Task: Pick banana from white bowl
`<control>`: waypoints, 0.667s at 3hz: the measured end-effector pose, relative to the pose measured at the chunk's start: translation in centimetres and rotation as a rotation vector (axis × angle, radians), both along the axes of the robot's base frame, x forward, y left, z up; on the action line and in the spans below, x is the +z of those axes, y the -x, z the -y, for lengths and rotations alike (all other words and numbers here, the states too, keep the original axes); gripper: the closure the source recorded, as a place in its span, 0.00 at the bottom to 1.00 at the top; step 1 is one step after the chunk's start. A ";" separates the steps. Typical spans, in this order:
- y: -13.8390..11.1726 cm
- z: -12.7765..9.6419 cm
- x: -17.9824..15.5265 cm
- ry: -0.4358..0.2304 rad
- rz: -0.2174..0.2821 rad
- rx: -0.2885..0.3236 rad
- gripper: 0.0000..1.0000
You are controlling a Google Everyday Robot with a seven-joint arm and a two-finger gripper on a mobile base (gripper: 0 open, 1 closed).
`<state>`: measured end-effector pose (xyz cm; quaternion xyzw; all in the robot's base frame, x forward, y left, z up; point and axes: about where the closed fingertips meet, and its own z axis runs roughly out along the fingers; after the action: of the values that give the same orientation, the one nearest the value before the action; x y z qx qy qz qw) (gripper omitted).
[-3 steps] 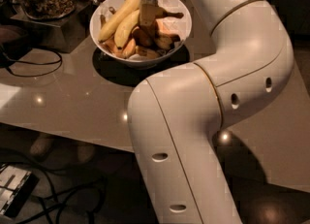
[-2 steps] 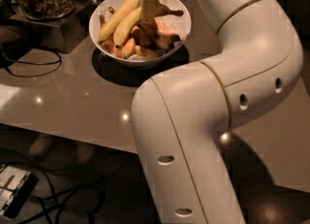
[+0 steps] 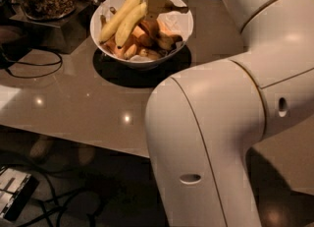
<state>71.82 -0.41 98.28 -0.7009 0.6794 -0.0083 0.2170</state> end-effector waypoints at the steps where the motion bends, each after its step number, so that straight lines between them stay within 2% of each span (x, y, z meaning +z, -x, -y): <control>1: 1.1 -0.6 1.0 -0.015 0.002 0.019 1.00; 2: 3.0 -1.8 1.8 -0.039 -0.004 0.082 1.00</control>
Offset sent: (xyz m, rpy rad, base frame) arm -0.0746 0.0282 0.0217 0.0580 0.0282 0.1652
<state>68.84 1.43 100.06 -0.7238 0.6507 0.0153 0.2292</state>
